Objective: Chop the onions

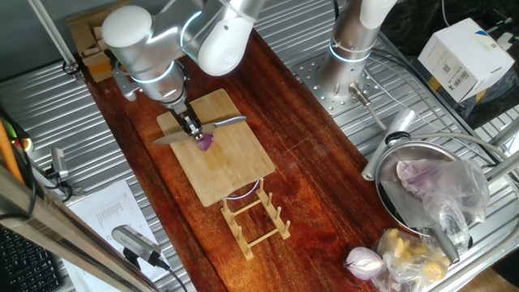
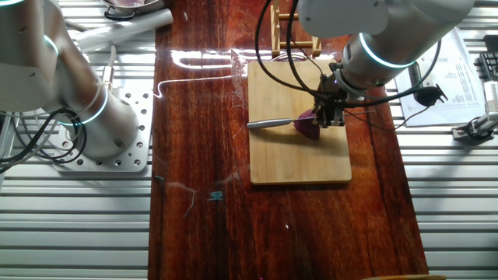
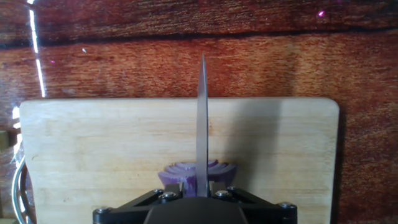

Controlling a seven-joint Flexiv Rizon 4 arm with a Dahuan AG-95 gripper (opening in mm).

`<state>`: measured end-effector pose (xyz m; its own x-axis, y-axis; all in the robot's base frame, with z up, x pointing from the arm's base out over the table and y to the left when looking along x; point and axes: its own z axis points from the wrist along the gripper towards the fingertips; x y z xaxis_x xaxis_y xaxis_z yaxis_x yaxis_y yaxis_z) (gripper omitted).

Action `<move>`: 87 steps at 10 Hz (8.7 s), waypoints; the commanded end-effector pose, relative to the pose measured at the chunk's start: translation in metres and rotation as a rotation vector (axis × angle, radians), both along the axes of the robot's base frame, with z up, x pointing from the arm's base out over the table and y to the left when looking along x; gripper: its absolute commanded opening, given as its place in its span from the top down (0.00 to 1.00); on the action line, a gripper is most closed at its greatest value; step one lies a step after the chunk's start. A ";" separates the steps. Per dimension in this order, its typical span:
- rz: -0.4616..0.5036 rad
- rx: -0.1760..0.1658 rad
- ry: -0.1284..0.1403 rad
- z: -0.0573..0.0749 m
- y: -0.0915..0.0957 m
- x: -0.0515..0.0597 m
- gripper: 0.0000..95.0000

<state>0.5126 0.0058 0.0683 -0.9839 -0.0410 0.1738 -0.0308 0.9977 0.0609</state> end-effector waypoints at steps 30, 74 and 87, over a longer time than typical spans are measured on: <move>0.019 0.046 0.009 0.001 0.001 0.003 1.00; -0.030 0.022 0.009 0.005 0.034 -0.009 1.00; 0.049 0.033 0.015 -0.029 0.038 -0.004 1.00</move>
